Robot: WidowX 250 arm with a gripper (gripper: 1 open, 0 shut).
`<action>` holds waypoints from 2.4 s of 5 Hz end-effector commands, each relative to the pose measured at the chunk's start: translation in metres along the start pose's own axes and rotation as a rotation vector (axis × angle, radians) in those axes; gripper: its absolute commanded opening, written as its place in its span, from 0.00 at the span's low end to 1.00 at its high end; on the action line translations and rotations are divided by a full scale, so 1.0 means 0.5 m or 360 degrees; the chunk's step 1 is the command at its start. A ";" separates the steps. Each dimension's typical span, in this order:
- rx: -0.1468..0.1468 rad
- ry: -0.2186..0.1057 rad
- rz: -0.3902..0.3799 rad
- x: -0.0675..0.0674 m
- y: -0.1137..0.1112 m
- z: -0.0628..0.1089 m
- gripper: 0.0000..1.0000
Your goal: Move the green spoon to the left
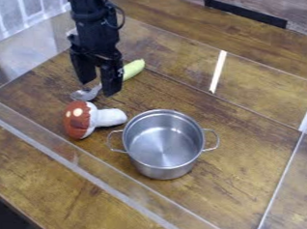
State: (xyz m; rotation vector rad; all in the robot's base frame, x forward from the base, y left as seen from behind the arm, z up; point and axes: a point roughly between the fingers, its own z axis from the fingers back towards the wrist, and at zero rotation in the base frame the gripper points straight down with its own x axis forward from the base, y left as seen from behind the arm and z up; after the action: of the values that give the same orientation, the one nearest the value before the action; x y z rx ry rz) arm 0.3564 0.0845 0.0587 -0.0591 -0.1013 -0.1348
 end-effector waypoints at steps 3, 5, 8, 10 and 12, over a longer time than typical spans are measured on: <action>0.0032 -0.0159 0.0061 0.057 0.000 0.019 1.00; 0.0023 -0.0167 0.0103 0.046 0.019 0.023 1.00; -0.0017 -0.0142 -0.0009 0.040 0.048 0.010 0.00; -0.0018 -0.0184 -0.0051 0.054 0.086 0.069 0.00; -0.0064 -0.0180 -0.0079 0.076 0.108 0.072 1.00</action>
State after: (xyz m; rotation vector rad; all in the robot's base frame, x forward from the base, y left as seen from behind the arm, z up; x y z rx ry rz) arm 0.3889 0.1325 0.0719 -0.1364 -0.1518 -0.1750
